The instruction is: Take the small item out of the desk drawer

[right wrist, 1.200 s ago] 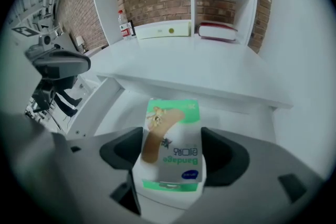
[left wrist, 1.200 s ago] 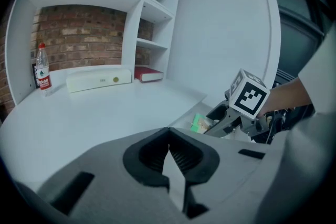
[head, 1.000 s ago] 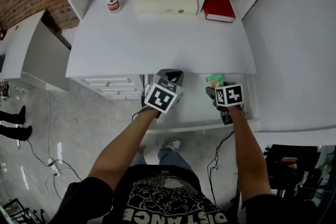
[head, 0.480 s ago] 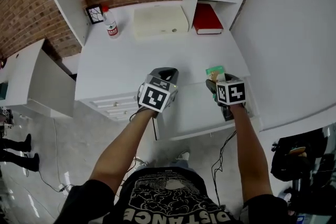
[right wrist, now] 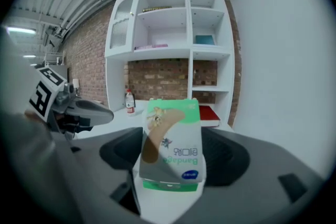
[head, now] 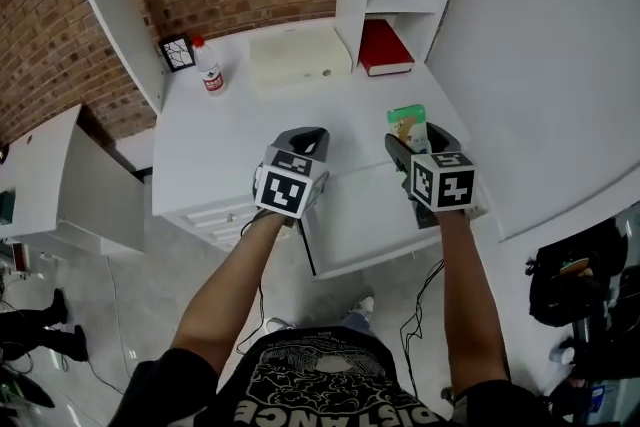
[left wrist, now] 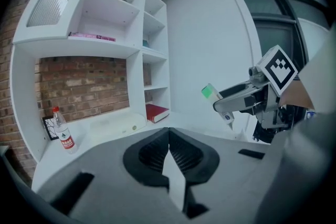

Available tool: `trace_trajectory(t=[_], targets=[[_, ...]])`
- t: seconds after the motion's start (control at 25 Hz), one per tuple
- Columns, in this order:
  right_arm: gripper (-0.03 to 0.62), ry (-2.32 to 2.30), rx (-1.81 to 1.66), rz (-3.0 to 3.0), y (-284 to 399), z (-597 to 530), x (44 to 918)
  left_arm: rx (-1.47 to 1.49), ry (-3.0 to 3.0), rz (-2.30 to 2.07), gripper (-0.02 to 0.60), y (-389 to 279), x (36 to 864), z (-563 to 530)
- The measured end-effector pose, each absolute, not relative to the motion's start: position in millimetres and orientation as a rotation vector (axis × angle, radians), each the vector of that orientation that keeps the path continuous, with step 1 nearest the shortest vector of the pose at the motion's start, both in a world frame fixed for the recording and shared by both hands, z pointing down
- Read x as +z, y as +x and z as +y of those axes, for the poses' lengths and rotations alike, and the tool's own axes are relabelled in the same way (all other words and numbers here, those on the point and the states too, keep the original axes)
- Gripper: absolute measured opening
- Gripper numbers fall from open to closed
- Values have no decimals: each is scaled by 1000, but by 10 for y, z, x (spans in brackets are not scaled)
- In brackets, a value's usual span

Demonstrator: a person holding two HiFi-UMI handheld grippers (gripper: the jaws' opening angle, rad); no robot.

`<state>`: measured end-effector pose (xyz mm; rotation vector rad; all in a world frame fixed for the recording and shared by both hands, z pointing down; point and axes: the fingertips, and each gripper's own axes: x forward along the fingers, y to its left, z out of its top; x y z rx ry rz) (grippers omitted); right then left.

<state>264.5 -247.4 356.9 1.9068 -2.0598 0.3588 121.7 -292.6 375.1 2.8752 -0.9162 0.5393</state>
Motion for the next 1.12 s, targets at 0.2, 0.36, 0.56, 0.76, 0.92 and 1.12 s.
trace_trajectory(t=[0.2,0.36,0.56,0.76,0.92,1.12], targets=[[348,1993,268,-2069,2433,-2415,3412,489,2902,-948,5,1043,3640,-2940],[348,2034,227,-2060,2360,-2363,3382,475,2915,-951,5,944,3636,-2923],[348,2046,209,-2047,2281,-2317,3360,466,2921,-947,5,853,3635,-2888],[348,2042,191,-2045,2253,-2284,3321,467,2922,-946,5,830,3628,-2867],[348,2046,182,-2038,2240,-2264,3290,462,2925,-943,5,819,3608,-2849],[348,2052,183,-2039,2256,-2243,3283,467,2931,-939,5,845,3592,-2834]])
